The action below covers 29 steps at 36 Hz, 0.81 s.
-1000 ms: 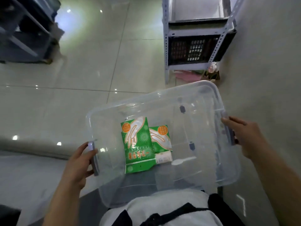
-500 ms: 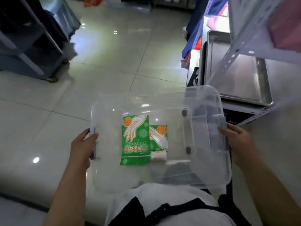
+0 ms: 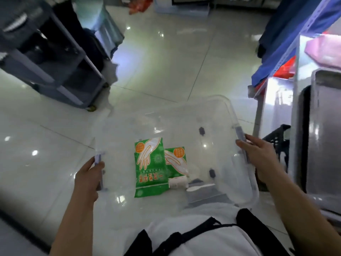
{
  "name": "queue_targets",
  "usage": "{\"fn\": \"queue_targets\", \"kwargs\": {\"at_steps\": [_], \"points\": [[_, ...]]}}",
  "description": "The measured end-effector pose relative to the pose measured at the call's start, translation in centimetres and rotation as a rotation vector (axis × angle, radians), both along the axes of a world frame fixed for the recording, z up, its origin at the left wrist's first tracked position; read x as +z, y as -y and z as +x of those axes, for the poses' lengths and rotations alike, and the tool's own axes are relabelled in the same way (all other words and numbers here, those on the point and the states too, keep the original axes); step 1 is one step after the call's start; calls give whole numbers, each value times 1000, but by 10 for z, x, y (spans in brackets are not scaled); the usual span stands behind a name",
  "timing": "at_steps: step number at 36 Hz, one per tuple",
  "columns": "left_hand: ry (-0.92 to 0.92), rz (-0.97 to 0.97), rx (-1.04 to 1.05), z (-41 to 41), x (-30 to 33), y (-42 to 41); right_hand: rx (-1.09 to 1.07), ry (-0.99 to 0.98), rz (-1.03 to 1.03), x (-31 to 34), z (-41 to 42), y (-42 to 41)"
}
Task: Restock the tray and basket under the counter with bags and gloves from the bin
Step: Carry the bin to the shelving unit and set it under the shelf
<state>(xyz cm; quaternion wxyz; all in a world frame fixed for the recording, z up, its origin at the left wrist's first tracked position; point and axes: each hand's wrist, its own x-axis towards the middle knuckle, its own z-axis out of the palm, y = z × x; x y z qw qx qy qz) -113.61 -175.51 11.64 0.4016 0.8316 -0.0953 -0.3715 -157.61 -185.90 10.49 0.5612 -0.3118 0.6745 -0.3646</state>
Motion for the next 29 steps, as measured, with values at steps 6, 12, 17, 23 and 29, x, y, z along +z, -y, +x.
{"fn": "queue_targets", "kwargs": {"at_steps": [6, 12, 17, 23, 29], "points": [[34, -22, -6, 18, 9, 123, 44, -76, 67, 7, 22, 138], [-41, -70, -51, 21, 9, 216, 23, -182, 62, 5, 26, 236], [-64, -51, -173, 28, -1, 340, -86, -229, 99, -6, 16, 305], [-107, -32, -455, 18, -29, 525, -364, -273, 147, -18, 10, 357], [-170, 6, -791, -24, -22, 709, -734, -176, 199, 9, 19, 382]]}}
